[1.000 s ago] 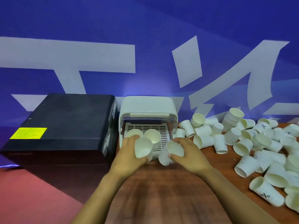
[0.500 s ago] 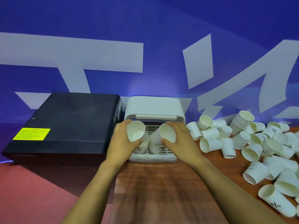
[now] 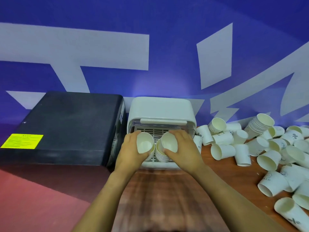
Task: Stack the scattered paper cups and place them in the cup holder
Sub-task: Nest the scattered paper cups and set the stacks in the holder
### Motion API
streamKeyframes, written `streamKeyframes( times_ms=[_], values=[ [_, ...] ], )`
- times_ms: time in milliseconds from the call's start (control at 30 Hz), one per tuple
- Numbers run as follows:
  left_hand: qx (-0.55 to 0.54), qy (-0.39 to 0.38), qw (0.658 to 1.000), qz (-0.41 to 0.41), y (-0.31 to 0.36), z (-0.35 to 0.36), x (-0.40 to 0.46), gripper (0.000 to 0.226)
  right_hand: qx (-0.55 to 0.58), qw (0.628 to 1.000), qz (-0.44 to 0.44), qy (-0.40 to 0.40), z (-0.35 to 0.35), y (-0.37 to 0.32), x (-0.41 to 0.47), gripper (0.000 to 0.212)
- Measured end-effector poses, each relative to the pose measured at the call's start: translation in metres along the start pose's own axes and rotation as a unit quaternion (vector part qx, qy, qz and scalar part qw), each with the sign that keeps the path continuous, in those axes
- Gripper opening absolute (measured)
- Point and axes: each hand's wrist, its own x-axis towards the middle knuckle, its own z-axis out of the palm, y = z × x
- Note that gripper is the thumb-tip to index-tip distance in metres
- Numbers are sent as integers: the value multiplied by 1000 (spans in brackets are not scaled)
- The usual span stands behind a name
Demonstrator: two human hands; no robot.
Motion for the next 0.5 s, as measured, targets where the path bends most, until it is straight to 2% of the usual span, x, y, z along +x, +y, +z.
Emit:
streamKeyframes(
  times_ms=[233,500],
  values=[
    [69,-75,994,-44,-24,23,13,90,-4,990,41,-131,17,19,-7,89],
    [88,-67,993,-49,-27,28,13,100,18,991,36,-131,17,29,-9,86]
  ],
)
